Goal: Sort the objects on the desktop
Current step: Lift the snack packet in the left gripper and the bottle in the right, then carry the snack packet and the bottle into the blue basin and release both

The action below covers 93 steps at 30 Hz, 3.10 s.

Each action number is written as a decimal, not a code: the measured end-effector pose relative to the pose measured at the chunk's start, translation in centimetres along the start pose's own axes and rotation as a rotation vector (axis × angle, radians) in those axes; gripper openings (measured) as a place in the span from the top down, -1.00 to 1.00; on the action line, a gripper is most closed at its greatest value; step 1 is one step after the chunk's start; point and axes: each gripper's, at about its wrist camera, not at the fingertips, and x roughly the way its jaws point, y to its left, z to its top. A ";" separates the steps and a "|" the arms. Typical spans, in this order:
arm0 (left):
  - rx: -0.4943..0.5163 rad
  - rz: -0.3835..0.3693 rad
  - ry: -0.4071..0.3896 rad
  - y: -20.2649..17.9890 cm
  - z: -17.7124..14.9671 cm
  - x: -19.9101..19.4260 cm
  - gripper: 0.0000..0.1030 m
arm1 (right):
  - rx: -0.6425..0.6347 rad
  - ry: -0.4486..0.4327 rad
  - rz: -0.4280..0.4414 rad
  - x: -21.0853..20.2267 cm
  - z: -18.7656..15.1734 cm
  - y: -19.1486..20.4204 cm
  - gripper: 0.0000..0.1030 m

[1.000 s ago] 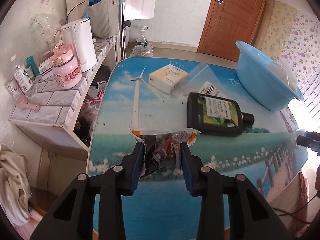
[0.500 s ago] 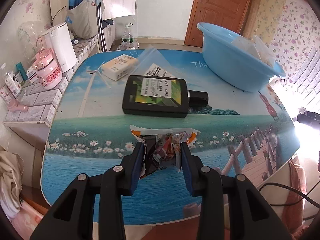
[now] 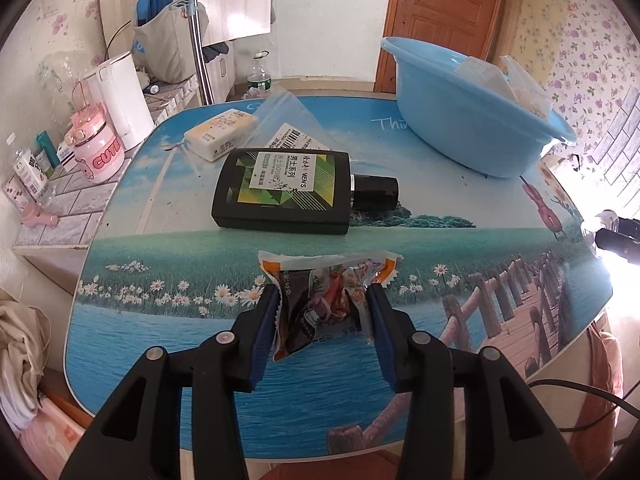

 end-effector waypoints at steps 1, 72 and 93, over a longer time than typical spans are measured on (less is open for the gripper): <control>0.004 0.003 -0.003 -0.1 0.0 0.1 0.13 | -0.006 -0.001 -0.001 0.1 -0.1 0.1 -0.72; 0.133 -0.181 -0.307 -8.3 13.7 -3.7 0.24 | 0.019 -0.196 -0.018 -2.7 9.8 1.4 -0.72; 0.198 -0.183 -0.295 -10.2 19.3 0.9 -0.01 | -0.006 -0.197 0.014 2.8 14.8 0.9 -0.72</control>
